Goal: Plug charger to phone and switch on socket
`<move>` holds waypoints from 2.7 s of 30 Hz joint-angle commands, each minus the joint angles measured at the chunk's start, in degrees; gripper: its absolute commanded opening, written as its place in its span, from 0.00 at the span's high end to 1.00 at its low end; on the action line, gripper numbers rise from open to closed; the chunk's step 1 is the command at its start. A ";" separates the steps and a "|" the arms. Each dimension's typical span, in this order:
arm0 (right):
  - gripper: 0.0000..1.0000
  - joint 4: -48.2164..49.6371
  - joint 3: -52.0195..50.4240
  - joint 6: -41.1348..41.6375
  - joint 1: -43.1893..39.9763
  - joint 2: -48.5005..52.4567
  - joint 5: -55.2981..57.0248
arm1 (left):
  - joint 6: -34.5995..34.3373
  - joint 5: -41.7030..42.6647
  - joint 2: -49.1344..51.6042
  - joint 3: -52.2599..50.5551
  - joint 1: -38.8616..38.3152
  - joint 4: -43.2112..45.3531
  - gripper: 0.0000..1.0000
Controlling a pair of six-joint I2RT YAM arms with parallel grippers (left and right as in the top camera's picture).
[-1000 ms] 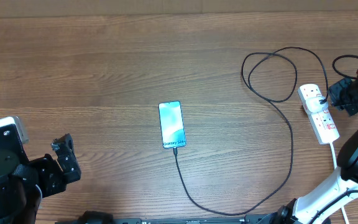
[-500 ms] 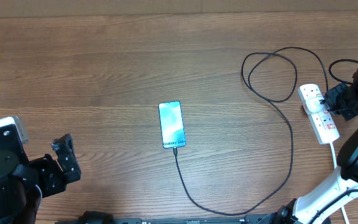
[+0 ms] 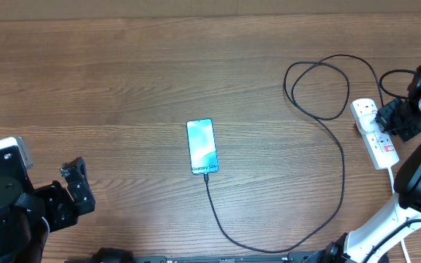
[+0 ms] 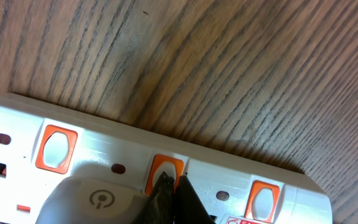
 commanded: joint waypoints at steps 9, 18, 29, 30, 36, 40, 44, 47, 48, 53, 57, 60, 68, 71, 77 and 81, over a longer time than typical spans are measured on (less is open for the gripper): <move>0.96 -0.17 -1.11 0.28 2.86 2.62 -4.81 | 0.66 -1.01 0.07 -0.20 0.00 0.09 0.00; 0.96 -0.76 -2.01 0.28 2.93 2.62 -5.95 | 0.66 -1.01 0.07 -0.20 0.00 0.09 0.00; 0.96 -6.45 -0.66 3.69 2.91 0.50 1.53 | 0.66 -1.01 -0.09 -0.20 0.00 0.11 0.00; 0.96 -7.37 -0.46 5.55 2.91 -0.72 3.98 | 0.66 -1.01 -0.20 -0.20 0.00 0.11 0.00; 0.96 -9.40 -0.39 10.23 2.91 -10.73 10.45 | 0.66 -1.01 -2.78 -0.37 0.00 0.11 0.00; 0.96 -9.57 -0.39 10.23 2.93 -18.29 10.40 | 0.66 -1.01 -6.32 -0.37 0.02 0.09 0.00; 0.96 -9.55 -0.39 10.21 2.93 -25.29 9.07 | 0.66 -1.01 -11.37 -0.37 0.07 0.09 0.00; 0.96 -9.01 -0.39 9.42 2.93 -29.99 5.27 | 0.66 -1.01 -15.56 -0.37 0.11 0.09 0.00; 0.96 -8.46 -0.39 8.59 2.93 -31.65 3.13 | 0.66 -1.01 -17.05 -0.37 0.13 0.09 0.00; 0.96 -1.64 -0.39 4.57 2.93 -39.21 -9.27 | 0.66 -1.03 -25.07 -0.37 0.57 0.09 0.01; 0.96 10.16 -0.39 5.05 2.93 -45.03 -22.18 | 0.66 -1.03 -31.78 -0.35 2.60 0.09 0.00; 0.96 24.17 -0.39 8.26 2.93 -48.26 -32.46 | 0.66 -1.01 -37.00 -0.35 4.42 0.09 0.01; 0.95 54.97 -0.39 13.77 2.91 -52.65 -42.01 | 0.66 -1.03 -50.05 -0.35 9.20 0.09 0.01; 0.94 51.65 -0.39 6.23 2.91 -55.19 -42.23 | 0.66 -1.03 -54.49 -0.35 10.27 0.09 0.01; 0.88 34.97 -0.48 -7.28 2.93 -62.31 -38.80 | 0.85 -1.03 -55.08 3.06 11.26 0.09 0.00; 0.86 32.09 -0.81 -7.30 2.91 -69.11 -32.37 | 0.85 -1.03 -55.15 3.08 11.28 0.09 0.00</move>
